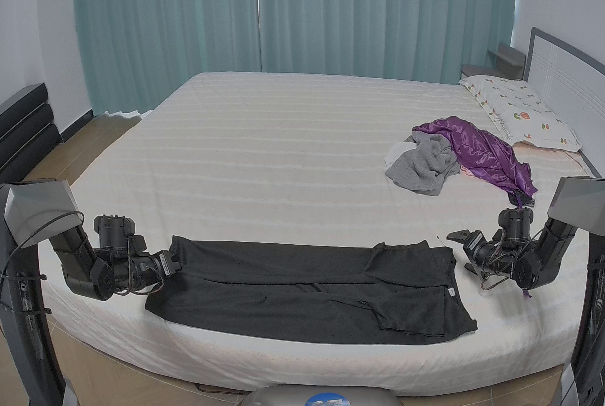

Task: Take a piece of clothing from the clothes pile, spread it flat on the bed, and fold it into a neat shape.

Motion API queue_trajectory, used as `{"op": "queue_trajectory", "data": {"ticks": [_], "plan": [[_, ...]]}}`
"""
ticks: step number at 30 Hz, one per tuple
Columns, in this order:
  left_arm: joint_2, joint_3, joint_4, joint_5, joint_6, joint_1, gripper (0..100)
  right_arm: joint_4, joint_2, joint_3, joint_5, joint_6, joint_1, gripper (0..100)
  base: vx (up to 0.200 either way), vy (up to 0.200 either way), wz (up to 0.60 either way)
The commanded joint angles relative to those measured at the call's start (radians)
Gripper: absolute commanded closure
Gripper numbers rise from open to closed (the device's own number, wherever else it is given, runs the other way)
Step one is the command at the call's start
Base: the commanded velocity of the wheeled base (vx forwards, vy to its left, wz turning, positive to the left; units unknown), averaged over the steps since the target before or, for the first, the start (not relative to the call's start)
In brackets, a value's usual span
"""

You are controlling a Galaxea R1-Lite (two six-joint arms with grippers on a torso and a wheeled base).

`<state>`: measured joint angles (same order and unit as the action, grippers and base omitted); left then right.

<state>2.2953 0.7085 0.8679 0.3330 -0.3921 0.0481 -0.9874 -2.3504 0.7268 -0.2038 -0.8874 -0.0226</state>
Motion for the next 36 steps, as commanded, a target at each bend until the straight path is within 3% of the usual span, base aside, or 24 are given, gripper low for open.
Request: {"op": "queue_trajectory", "data": {"ticks": [1,8,14,22,28,36], "plan": [[0.004,0.002,0.000,0.000,-0.001,0.001,100,0.000,0.002,0.000,0.000,-0.007,0.001,0,-0.200,0.000,0.00],[0.007,0.023,0.000,0.000,-0.010,0.001,100,0.000,0.008,0.002,-0.002,-0.022,-0.002,0,-0.086,0.000,0.00],[0.010,0.080,0.000,-0.002,-0.114,-0.022,100,-0.002,0.010,0.011,-0.002,-0.050,-0.004,0,0.000,0.000,0.00],[0.001,0.080,0.002,-0.002,-0.142,-0.034,100,-0.002,0.010,0.014,-0.002,-0.057,-0.005,0,0.000,0.000,0.00],[-0.048,0.058,0.002,-0.008,-0.186,-0.057,100,-0.002,0.010,0.014,-0.002,-0.059,-0.007,0,0.000,-0.200,0.00],[-0.109,0.057,-0.001,-0.078,-0.234,-0.122,100,-0.002,0.014,0.016,-0.002,-0.064,-0.007,0,0.000,-0.200,0.00]]}}
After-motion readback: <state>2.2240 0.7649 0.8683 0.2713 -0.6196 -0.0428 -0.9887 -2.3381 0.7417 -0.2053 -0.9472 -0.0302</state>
